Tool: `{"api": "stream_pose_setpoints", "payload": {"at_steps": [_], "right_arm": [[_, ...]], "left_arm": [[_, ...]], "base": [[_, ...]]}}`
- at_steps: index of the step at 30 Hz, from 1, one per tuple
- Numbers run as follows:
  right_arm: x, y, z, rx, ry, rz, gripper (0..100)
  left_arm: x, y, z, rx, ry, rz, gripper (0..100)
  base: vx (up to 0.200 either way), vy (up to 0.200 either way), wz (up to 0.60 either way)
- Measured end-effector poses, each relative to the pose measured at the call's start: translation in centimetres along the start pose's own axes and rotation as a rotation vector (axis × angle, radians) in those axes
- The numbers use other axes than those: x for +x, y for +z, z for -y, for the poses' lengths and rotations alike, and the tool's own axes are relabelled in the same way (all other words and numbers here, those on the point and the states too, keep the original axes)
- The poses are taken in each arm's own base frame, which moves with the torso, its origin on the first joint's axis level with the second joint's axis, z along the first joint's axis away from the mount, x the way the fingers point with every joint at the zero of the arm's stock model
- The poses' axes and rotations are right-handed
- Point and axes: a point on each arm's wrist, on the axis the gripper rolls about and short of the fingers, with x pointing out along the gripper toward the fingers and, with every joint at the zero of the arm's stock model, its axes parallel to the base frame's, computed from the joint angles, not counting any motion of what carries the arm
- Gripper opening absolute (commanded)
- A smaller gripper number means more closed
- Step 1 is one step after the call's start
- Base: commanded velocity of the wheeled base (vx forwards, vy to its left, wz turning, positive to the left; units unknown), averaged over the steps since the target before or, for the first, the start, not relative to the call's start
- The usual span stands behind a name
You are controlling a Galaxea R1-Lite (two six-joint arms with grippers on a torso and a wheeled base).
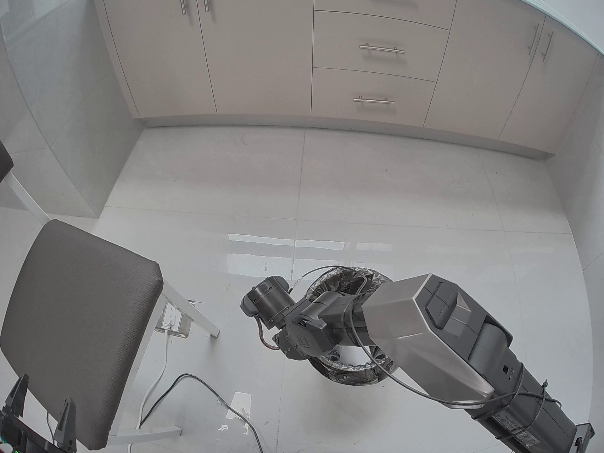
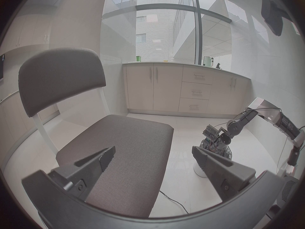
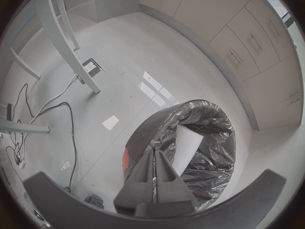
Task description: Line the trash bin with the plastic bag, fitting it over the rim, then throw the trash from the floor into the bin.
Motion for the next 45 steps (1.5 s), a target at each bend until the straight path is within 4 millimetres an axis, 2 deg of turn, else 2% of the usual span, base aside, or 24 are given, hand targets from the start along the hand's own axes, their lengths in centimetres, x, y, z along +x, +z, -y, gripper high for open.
{"api": "stream_pose_setpoints", "payload": {"at_steps": [23,45], "right_arm": [[-0.9,0.0,-1.2,-0.016,0.020,0.016,0],[0.7,-1.2,-2.6,-0.029,0.022,0.009,0]], "left_arm": [[0.0,0.0,0.0,0.000,0.000,0.001,100],[0.0,0.0,0.0,0.000,0.000,0.000,100]], "base": [[0.000,0.000,0.00],[0.000,0.000,0.00]]}}
